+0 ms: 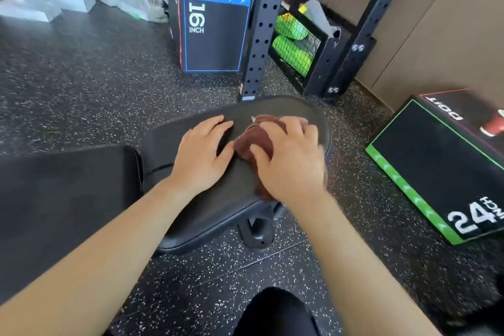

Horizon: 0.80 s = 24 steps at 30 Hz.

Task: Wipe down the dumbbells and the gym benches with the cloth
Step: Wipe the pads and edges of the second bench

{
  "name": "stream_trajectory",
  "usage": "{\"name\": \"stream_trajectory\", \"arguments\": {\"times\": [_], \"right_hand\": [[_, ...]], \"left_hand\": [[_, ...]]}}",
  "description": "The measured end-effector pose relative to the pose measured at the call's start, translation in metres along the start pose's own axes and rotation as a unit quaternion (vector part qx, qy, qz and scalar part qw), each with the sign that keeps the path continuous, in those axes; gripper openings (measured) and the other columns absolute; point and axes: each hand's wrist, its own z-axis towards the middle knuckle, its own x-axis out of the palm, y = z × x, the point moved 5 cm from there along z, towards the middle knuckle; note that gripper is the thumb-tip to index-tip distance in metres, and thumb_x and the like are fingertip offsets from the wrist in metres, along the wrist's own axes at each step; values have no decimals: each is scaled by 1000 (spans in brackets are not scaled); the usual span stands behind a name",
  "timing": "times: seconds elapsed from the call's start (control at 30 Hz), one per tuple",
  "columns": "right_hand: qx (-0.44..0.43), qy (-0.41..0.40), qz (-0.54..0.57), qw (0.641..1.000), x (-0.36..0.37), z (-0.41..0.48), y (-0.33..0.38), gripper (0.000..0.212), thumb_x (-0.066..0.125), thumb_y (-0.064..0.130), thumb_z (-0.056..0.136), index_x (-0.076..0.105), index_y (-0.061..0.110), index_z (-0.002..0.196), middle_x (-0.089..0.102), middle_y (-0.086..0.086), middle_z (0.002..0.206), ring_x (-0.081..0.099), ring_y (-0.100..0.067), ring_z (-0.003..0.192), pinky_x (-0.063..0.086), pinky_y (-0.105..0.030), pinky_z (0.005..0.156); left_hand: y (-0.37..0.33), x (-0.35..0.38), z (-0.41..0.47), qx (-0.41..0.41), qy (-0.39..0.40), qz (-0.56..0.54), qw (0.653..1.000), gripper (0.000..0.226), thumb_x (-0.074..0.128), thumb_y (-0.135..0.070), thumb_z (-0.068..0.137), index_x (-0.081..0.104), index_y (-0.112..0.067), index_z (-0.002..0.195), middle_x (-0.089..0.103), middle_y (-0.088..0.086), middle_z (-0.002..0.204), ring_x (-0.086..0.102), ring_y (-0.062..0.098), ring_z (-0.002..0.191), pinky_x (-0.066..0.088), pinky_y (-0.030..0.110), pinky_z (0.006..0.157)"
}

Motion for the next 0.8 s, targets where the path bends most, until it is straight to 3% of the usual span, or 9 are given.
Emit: {"name": "stream_trajectory", "arguments": {"times": [0.13,0.3,0.53,0.67,0.8], "right_hand": [[29,18,13,999,5,17,2,39,46,45,92,45,35,130,34,1,142,25,-32,130,33,-49,97],[71,32,21,997,9,69,8,40,42,42,96,42,30,134,30,-3,146,21,-32,134,28,-49,101],[69,10,24,997,3,36,-10,42,43,44,94,41,33,135,31,0,146,26,-31,132,32,-49,99],[117,11,14,993,6,67,-7,42,42,42,95,41,29,135,28,-3,147,21,-31,134,28,-49,102],[110,27,30,993,10,102,-4,42,43,42,95,42,28,134,31,-5,145,25,-33,132,28,-48,102]], "left_hand": [[0,-8,-3,2,1,-22,1000,45,50,-32,92,47,-19,135,40,2,146,33,21,136,25,43,112],[-1,-9,-2,12,-6,-12,1000,52,40,-41,87,48,-19,134,42,2,144,35,22,134,26,39,111],[3,-6,-1,3,1,-4,1000,45,48,-34,93,44,-23,136,38,-2,147,30,18,136,23,42,112],[5,-5,-1,-5,-11,-5,1000,43,48,-37,91,44,-28,133,38,-7,144,31,16,134,24,43,110],[5,-5,0,-11,-15,-8,1000,41,47,-40,90,44,-33,131,37,-11,143,29,12,134,20,39,107]]}}
